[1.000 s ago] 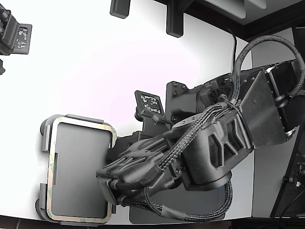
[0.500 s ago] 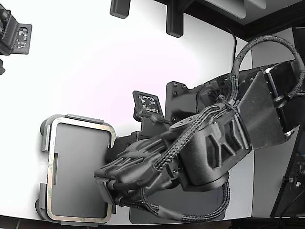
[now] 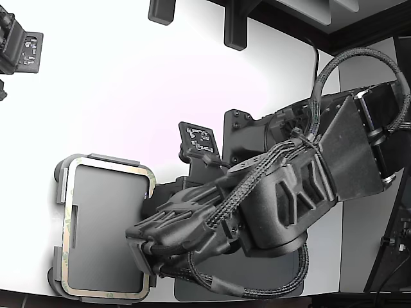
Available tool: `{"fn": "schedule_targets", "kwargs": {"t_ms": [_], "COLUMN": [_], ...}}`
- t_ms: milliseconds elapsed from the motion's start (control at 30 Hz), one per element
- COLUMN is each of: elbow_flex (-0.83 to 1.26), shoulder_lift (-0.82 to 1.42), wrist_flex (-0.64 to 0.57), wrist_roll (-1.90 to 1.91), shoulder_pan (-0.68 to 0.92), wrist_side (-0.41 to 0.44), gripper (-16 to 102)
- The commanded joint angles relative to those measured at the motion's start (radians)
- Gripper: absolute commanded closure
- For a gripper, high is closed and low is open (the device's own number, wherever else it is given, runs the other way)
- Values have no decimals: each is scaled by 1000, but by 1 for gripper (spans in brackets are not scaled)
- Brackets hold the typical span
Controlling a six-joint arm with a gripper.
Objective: Grab top frame and put it into gray box.
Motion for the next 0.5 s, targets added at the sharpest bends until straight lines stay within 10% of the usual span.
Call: {"fn": "schedule_targets", "kwargs": {"t_ms": [0,467], "elbow_flex": [-21,-34], "shoulder_lift": [21,6], "wrist_flex": [12,12], "wrist_roll": [-5,-14], "shoulder_pan": [-15,-15], "wrist_side": [-6,-9], "gripper": [99,98]}}
